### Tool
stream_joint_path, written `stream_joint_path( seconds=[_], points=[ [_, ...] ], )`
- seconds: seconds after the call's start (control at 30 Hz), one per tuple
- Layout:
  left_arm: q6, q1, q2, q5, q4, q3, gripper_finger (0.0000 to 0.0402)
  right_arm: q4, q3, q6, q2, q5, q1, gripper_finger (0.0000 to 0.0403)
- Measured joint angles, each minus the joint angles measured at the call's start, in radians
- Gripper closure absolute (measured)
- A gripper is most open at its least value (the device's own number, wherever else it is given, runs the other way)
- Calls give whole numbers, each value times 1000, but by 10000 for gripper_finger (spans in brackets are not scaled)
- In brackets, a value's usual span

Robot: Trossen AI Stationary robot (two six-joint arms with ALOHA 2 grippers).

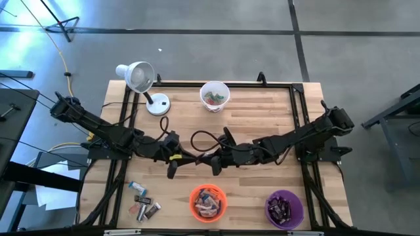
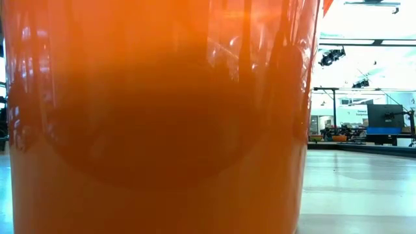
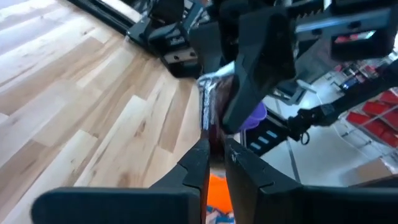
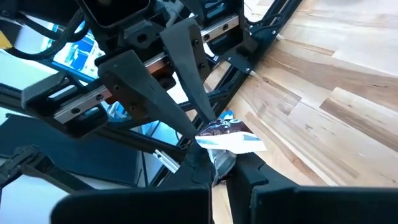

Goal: Organize candy in baskets
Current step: Put the dark brown chocolate bar into the dark purple bucket

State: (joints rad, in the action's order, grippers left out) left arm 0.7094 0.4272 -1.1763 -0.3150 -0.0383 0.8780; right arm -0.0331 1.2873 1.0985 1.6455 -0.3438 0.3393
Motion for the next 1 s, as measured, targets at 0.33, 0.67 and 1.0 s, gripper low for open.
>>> stream_joint_path(
  seconds=[0.33,0.67,1.0],
  points=[
    [22,15,13,29,-120,-2,361,3,2,32,-3,57,21,402],
    [92,35,12,155,-192,-2,362,103,2,326,-3,186,208,402],
    [100,39,12,176,-213,-2,363,444,2,835,-3,216,466,402]
  ],
)
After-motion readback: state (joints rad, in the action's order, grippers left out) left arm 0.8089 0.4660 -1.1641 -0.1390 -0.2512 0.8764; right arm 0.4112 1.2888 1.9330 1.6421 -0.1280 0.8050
